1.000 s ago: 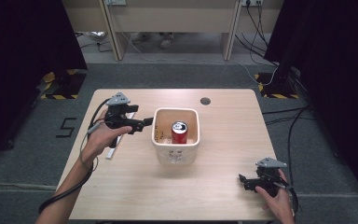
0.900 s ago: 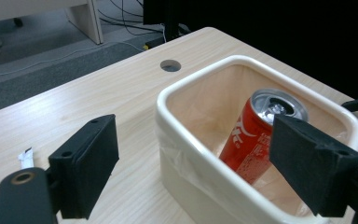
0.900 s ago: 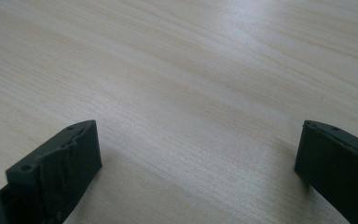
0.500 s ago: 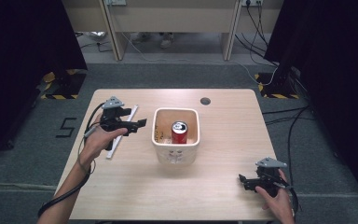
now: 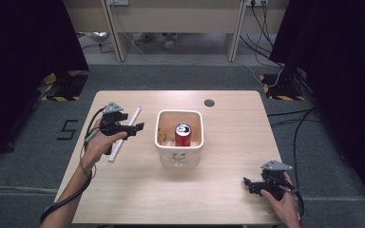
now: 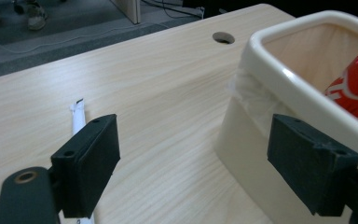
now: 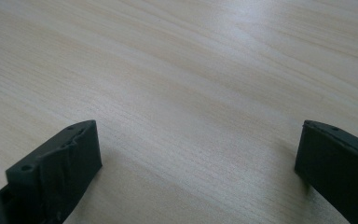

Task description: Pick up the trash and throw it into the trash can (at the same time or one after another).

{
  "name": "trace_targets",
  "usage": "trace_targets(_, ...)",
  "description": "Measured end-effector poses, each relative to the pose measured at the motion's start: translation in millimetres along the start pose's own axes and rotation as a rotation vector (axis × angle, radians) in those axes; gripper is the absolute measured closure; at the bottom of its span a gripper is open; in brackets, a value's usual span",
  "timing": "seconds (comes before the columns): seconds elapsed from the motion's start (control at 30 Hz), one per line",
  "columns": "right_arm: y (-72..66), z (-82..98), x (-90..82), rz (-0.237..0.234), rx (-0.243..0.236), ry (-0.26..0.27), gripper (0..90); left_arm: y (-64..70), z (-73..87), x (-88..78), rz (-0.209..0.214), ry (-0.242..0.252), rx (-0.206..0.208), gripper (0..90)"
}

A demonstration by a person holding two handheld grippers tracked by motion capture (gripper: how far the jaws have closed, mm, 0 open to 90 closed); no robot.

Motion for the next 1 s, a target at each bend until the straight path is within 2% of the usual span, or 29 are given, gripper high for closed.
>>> trace_targets(0.27,0.0,0.0,-0.1,-0.001,0.000,-0.001,0.3,-9.0,22.3,9.3,-0.068,-0.059,0.005,19.2)
trace_targets(0.37,0.0,0.0,-0.1,0.000,0.000,-0.002,0.3,-12.9,31.2,12.1,-0.068,-0.067,-0.019,22.2)
trace_targets(0.53,0.0,0.0,0.0,0.000,0.000,-0.001,0.3,-16.3,43.3,16.0,-0.071,-0.087,-0.026,26.8)
trace_targets(0.77,0.0,0.0,-0.1,0.000,0.000,-0.001,0.3,-23.6,58.0,23.0,-0.111,-0.119,-0.041,30.0)
trace_targets(1.0,0.0,0.0,0.0,0.000,0.000,-0.001,0.3,-30.8,71.1,28.9,-0.130,-0.145,-0.062,31.0)
Point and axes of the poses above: each handheld gripper's, and its own axes: x roughly forward along the jaws, z roughly out of its underside, y roughly to its right, the point moved 2 cm from there along x, roughly forward along the jaws, and after that the axes turned 14 degrees about x, right-handed, at the moved point
